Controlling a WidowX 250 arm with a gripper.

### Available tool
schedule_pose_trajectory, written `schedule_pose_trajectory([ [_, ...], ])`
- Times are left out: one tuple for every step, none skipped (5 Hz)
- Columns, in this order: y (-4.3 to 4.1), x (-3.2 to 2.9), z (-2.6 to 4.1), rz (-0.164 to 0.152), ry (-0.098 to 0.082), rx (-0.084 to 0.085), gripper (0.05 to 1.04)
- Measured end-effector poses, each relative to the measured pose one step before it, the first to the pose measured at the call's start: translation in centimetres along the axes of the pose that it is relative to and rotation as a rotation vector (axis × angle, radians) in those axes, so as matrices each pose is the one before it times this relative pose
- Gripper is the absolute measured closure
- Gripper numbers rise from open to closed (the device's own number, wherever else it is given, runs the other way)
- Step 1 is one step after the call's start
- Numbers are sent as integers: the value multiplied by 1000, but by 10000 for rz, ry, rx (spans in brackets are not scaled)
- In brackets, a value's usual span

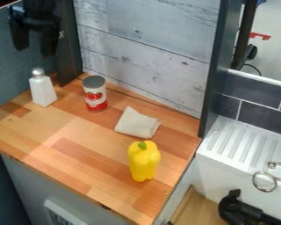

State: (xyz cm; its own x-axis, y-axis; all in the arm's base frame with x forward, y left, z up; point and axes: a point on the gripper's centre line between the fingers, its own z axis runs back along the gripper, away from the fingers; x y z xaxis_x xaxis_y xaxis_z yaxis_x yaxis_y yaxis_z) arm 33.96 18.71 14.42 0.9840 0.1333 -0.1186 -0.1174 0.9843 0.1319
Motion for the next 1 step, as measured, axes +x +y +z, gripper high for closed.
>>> schedule_pose_trajectory([
  [-4097, -2613, 1677, -652, 0, 358, 81],
])
